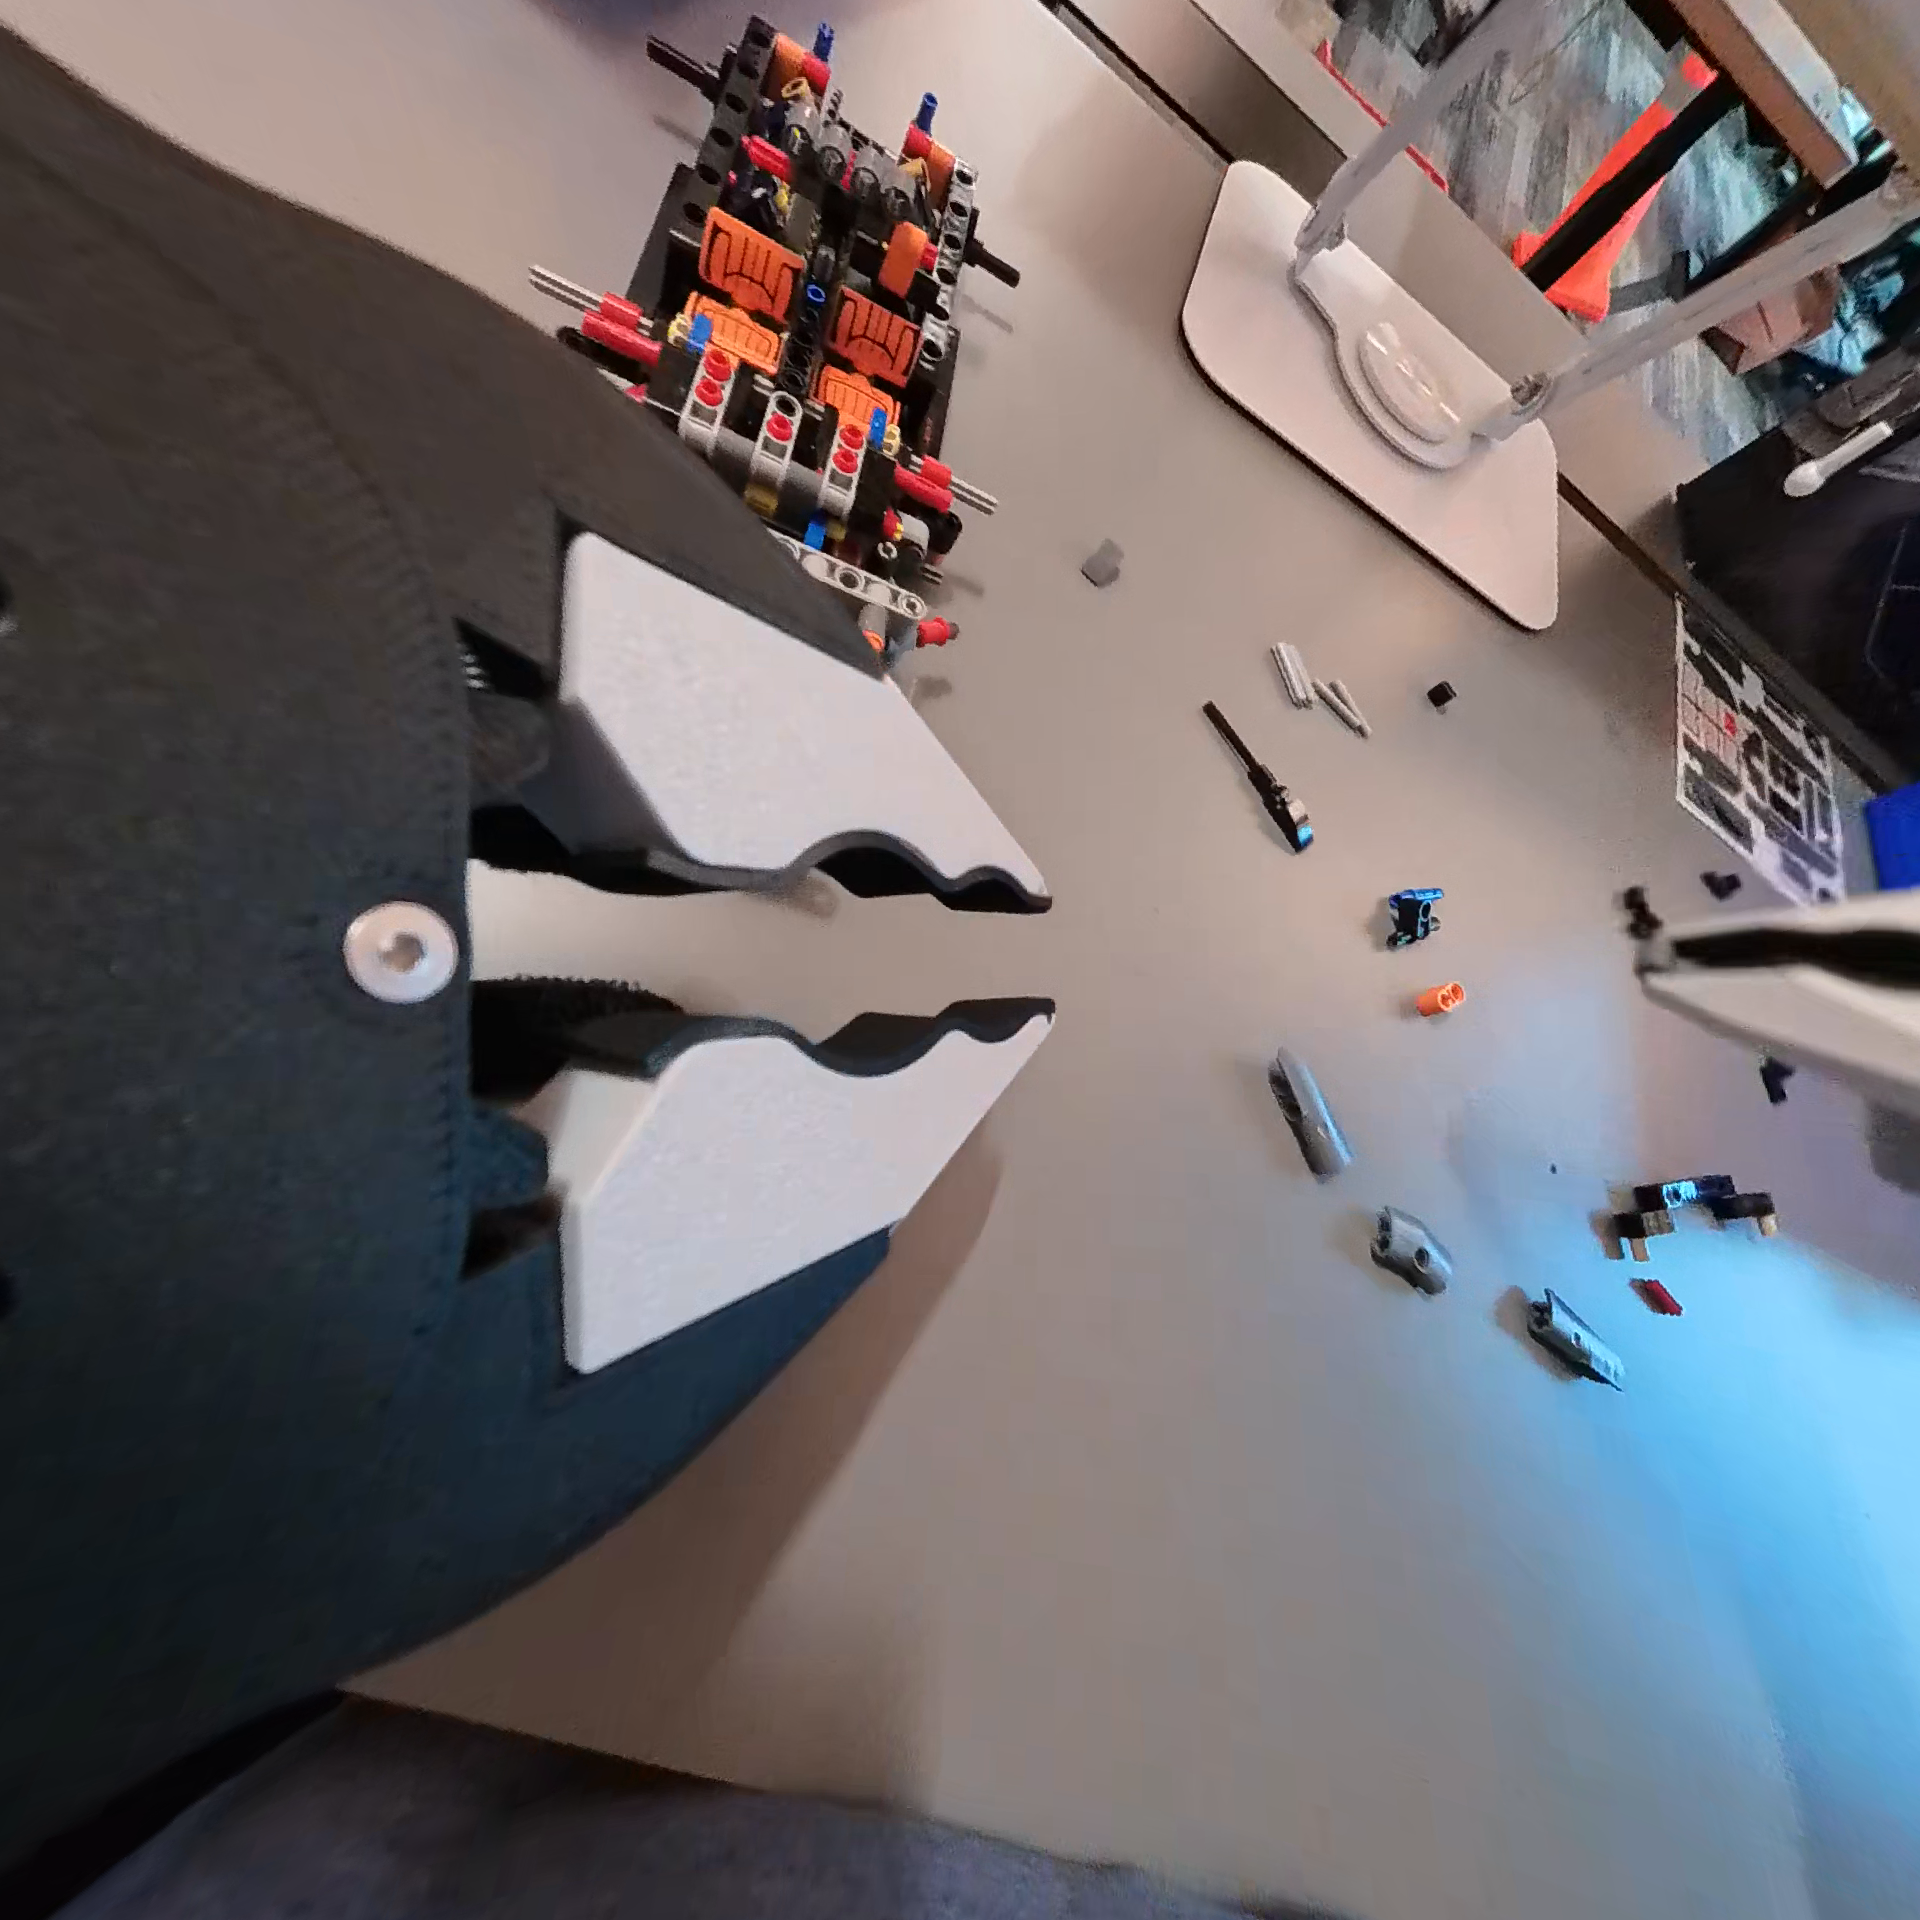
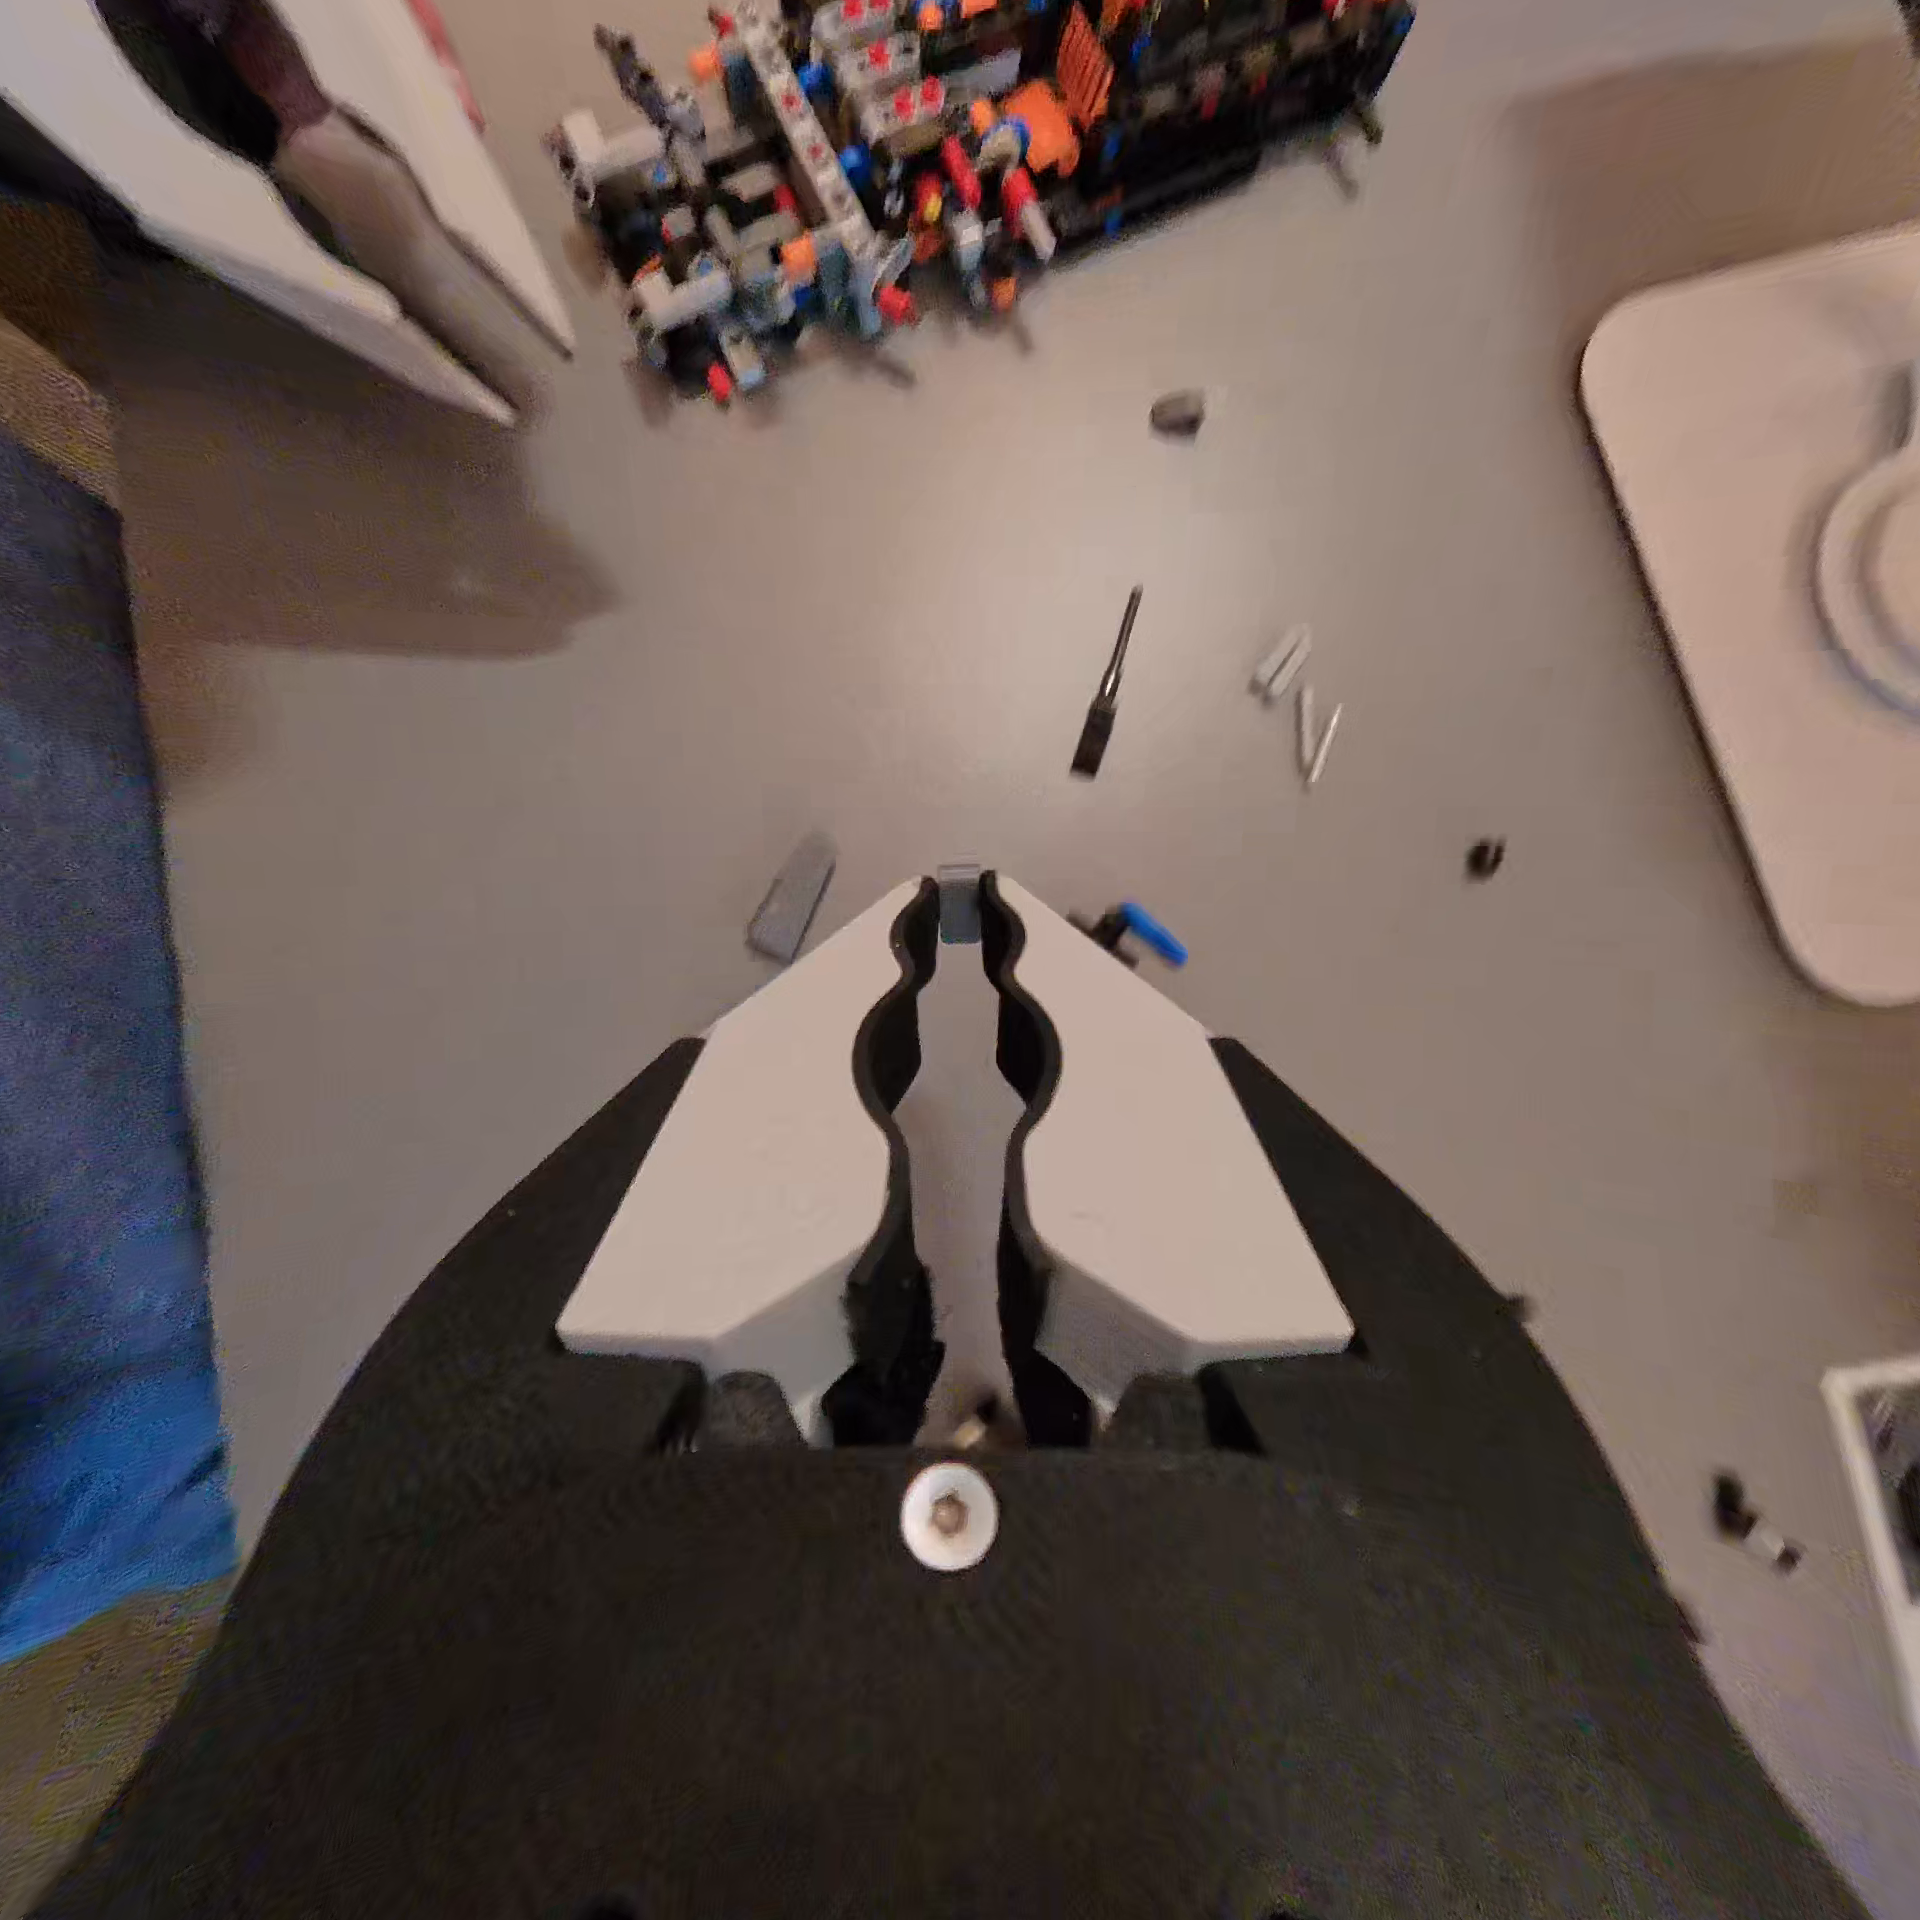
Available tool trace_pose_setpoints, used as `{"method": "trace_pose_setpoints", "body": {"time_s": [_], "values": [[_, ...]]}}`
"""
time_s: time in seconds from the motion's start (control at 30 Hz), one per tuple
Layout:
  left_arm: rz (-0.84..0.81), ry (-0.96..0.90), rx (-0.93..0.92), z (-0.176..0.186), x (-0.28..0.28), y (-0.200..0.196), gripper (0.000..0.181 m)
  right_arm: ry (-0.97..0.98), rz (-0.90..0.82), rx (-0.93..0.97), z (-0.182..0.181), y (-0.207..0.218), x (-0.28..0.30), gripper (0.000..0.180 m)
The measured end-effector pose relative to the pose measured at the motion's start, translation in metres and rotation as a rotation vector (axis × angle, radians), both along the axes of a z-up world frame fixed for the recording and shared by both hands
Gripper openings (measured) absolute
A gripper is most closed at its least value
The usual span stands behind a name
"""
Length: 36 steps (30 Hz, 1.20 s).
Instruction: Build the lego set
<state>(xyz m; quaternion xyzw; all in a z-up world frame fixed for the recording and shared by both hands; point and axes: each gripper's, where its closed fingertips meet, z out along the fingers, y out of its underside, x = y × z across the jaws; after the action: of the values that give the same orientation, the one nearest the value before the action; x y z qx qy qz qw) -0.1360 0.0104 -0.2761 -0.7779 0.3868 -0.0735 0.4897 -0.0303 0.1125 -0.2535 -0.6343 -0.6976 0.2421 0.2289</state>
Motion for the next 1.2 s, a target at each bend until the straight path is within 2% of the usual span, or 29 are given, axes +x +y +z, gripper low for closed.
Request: {"method": "trace_pose_setpoints", "body": {"time_s": [0.33, 0.6, 0.9, 1.2], "values": [[-0.027, 0.013, -0.016, -0.006, 0.014, 0.0, 0.014, -0.074, -0.111, -0.098, -0.041, -0.063, 0.09, 0.006], [-0.045, 0.039, -0.021, -0.01, 0.023, -0.001, 0.014, -0.129, -0.154, -0.104, -0.078, -0.069, 0.102, 0.006], [-0.029, 0.049, -0.025, -0.011, 0.021, 0.0, 0.014, -0.085, -0.162, -0.094, -0.075, -0.063, 0.095, 0.015], [-0.022, 0.047, -0.026, -0.012, 0.018, 0.001, 0.014, -0.007, -0.156, -0.052, -0.044, -0.051, 0.08, 0.016]]}}
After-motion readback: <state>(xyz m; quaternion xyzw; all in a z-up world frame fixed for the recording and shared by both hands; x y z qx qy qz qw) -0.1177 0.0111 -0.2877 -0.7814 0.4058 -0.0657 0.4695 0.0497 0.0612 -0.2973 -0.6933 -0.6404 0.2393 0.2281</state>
